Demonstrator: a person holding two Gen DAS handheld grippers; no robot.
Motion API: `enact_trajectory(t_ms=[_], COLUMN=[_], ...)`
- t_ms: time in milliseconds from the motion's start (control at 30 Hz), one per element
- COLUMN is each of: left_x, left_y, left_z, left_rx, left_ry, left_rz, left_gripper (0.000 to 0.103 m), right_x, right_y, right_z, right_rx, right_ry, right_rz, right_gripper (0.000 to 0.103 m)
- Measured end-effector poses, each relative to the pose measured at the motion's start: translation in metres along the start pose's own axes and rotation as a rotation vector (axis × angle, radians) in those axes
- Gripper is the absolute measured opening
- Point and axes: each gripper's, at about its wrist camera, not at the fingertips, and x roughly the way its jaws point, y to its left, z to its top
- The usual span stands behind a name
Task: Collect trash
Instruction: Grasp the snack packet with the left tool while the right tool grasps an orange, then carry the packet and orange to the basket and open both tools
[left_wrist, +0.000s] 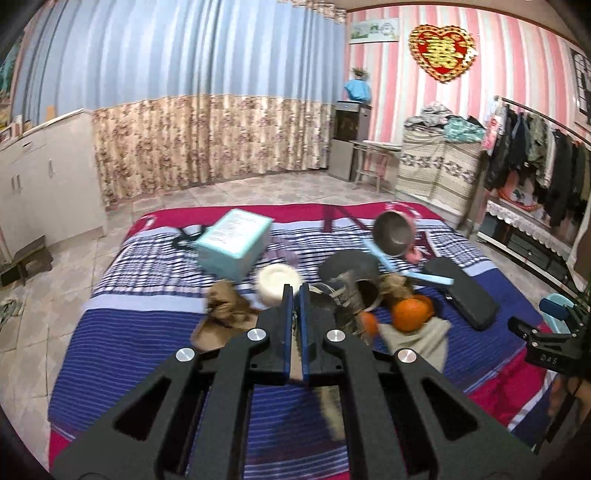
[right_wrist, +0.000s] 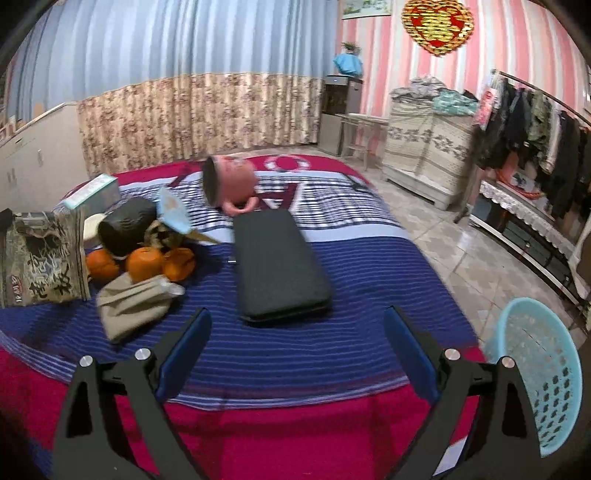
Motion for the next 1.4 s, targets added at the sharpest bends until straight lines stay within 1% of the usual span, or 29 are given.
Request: enact_trajectory(t_ms=[167, 300, 400, 467, 500, 533, 567, 600, 667, 700, 733, 800, 933, 1000, 1067, 1133, 1200, 1267, 1367, 1400], left_x=[0.004, 0.008, 0.007, 0.007, 0.006, 0.006, 0.006, 0.006, 0.006, 0.006, 0.006, 0.007, -0.001, -0.008, -0.015, -0.022, -0.026, -0.03, -0.037, -0.039], left_y=[0.039, 0.059, 0.069, 0.079, 0.082, 0.087, 0.089, 0.09, 0.092, 0.092, 0.091, 0.09, 0.079, 0.07, 0.058, 0.042, 0.028, 0.01, -0.019, -0.032], left_z=[-0.01, -0.023, -0.031, -0.033, -0.033, -0.032, -0.031, -0.031, -0.029, -0.029, -0.028, -0.027, -0.017, -0.008, 0.001, 0.009, 0.016, 0.024, 0.037, 0.041], left_rx=[-0.032, -0.038, -0.029, -0.047, -0.055, -0.065, -0.069, -0.071, -0.071, -0.07, -0.069, -0.07, -0.077, -0.07, -0.052, -0.025, 0.003, 0.027, 0.05, 0.063], left_ry=[0.028, 0.065, 0.069, 0.074, 0.073, 0.071, 0.068, 0.066, 0.061, 0.061, 0.062, 0.062, 0.034, 0.008, -0.019, -0.043, -0.058, -0.071, -0.097, -0.107], left_rz=[0.054, 0.078, 0.105, 0.108, 0.108, 0.11, 0.112, 0.112, 0.112, 0.111, 0.108, 0.102, 0.077, 0.056, 0.033, 0.004, -0.009, -0.03, -0.082, -0.102], left_gripper=[0.002, 0.002, 0.002, 0.002, 0.002, 0.002, 0.002, 0.002, 0.002, 0.002, 0.002, 0.002, 0.002, 0.002, 0.001, 0.001, 0.001, 0.0, 0.0, 0.0], right_x=[0.007, 0.014, 0.027, 0.037, 0.041, 0.045, 0.049, 0.056, 0.067, 0.07, 0.073, 0.071, 0.048, 0.037, 0.025, 0.01, -0.003, -0.016, -0.031, -0.038], right_y=[0.028, 0.053, 0.074, 0.088, 0.095, 0.1, 0.105, 0.111, 0.119, 0.121, 0.123, 0.124, 0.115, 0.106, 0.096, 0.08, 0.064, 0.042, 0.012, -0.004], right_z=[0.005, 0.019, 0.027, 0.029, 0.029, 0.03, 0.031, 0.032, 0.032, 0.032, 0.031, 0.031, 0.038, 0.04, 0.042, 0.042, 0.041, 0.038, 0.032, 0.03], right_rx=[-0.026, -0.058, -0.066, -0.097, -0.112, -0.123, -0.131, -0.138, -0.161, -0.165, -0.166, -0.164, -0.155, -0.135, -0.126, -0.113, -0.095, -0.075, -0.042, -0.022], right_ry=[0.011, -0.008, 0.013, 0.029, 0.033, 0.039, 0.05, 0.066, 0.091, 0.101, 0.112, 0.097, 0.02, -0.002, -0.023, -0.046, -0.058, -0.071, -0.079, -0.085], right_rz=[0.063, 0.119, 0.175, 0.195, 0.203, 0.215, 0.228, 0.243, 0.248, 0.256, 0.269, 0.285, 0.296, 0.301, 0.288, 0.26, 0.231, 0.185, 0.135, 0.106], right_gripper=[0.092, 0.092, 0.092, 0.091, 0.088, 0.081, 0.077, 0.071, 0.062, 0.049, 0.04, 0.039, 0.036, 0.036, 0.036, 0.036, 0.036, 0.036, 0.036, 0.036])
